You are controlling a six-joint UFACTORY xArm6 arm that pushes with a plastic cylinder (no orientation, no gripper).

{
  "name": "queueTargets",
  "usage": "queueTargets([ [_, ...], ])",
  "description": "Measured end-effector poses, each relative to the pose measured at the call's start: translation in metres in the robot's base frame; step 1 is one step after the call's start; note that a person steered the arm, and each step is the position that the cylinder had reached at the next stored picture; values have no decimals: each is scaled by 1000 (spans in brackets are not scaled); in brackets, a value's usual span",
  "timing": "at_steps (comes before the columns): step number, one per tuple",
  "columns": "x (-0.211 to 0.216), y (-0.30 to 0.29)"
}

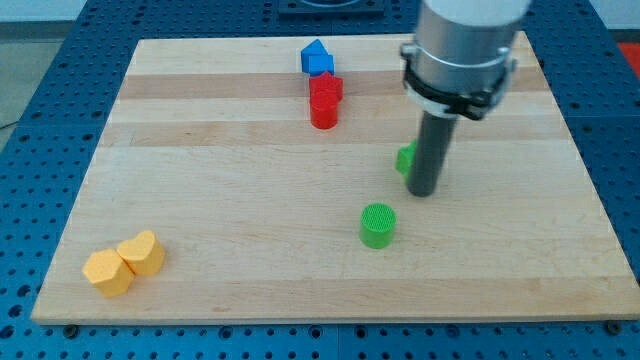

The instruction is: Move the green star below the red circle

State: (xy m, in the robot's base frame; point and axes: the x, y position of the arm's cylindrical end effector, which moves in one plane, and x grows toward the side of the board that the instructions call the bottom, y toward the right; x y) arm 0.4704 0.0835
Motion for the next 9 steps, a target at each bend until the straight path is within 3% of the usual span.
queueTargets([
  [1,-14,-44],
  [3,2,27],
  [4,-12,53],
  [5,-38,27],
  [6,-44,-49],
  [9,-32,-99],
])
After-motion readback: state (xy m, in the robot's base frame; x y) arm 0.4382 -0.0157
